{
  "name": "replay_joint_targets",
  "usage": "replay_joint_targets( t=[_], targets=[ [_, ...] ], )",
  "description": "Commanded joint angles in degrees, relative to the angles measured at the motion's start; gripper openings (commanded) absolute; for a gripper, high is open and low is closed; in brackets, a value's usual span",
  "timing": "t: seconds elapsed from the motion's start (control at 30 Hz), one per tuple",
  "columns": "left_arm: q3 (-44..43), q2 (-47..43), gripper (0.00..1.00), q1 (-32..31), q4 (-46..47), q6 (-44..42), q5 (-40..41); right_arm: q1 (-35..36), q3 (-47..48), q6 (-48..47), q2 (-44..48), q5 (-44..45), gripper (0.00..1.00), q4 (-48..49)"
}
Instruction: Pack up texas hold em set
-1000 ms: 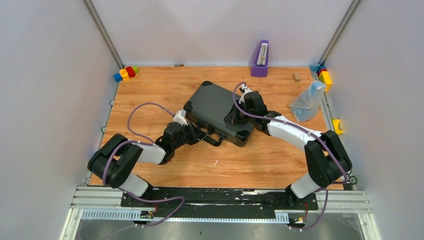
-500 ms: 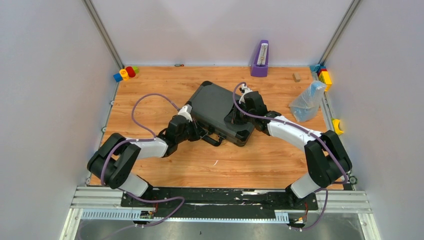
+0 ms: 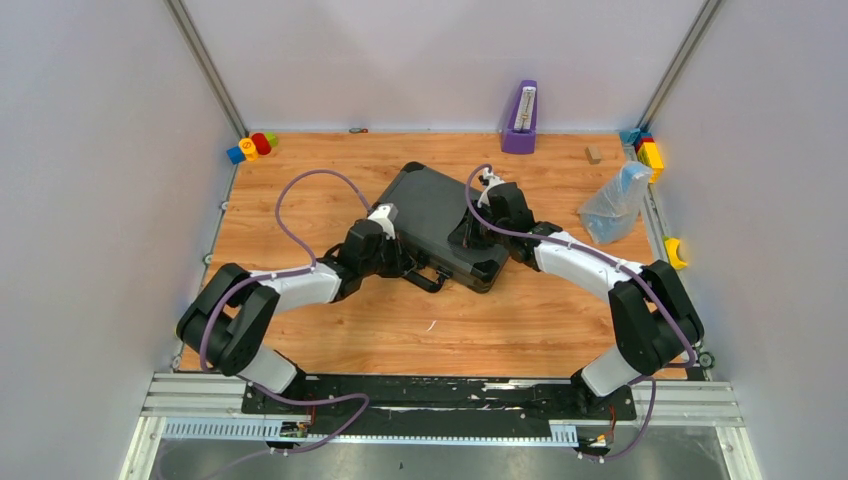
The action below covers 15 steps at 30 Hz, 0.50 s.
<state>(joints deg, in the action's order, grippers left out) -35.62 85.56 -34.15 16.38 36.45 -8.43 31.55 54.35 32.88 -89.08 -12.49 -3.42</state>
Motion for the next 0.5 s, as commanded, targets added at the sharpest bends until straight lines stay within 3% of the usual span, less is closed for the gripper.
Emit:
replay_joint_targets(
  t=[0.0,0.47],
  targets=[
    [-2.45,3.55,0.00,-0.51,-0.29,-2.11,-2.11,0.61,-2.18,-1.77,-2.62,1.54,0.00,-6.08],
    [-4.79,10.03,0.00,-0.56,-2.54,-3.96,-0.50,0.62,-2.32,-1.77,-2.59,1.57,0.00,-6.07]
  ],
)
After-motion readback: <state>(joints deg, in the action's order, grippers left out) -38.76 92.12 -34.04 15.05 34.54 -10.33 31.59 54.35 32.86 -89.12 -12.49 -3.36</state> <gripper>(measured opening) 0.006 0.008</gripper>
